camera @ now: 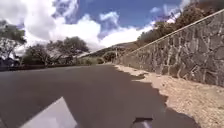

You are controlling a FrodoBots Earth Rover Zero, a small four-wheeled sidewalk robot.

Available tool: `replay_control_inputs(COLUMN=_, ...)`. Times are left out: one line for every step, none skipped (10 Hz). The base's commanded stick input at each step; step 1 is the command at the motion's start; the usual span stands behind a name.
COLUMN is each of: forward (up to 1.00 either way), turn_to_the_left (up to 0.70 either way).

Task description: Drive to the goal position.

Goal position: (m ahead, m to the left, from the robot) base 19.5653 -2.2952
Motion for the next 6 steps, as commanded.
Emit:
replay_control_inputs(forward=0.45, turn_to_the_left=0.0)
replay_control_inputs(forward=0.45, turn_to_the_left=0.0)
replay_control_inputs(forward=0.45, turn_to_the_left=0.0)
replay_control_inputs(forward=0.45, turn_to_the_left=0.0)
replay_control_inputs(forward=0.45, turn_to_the_left=0.0)
replay_control_inputs(forward=0.45, turn_to_the_left=0.0)
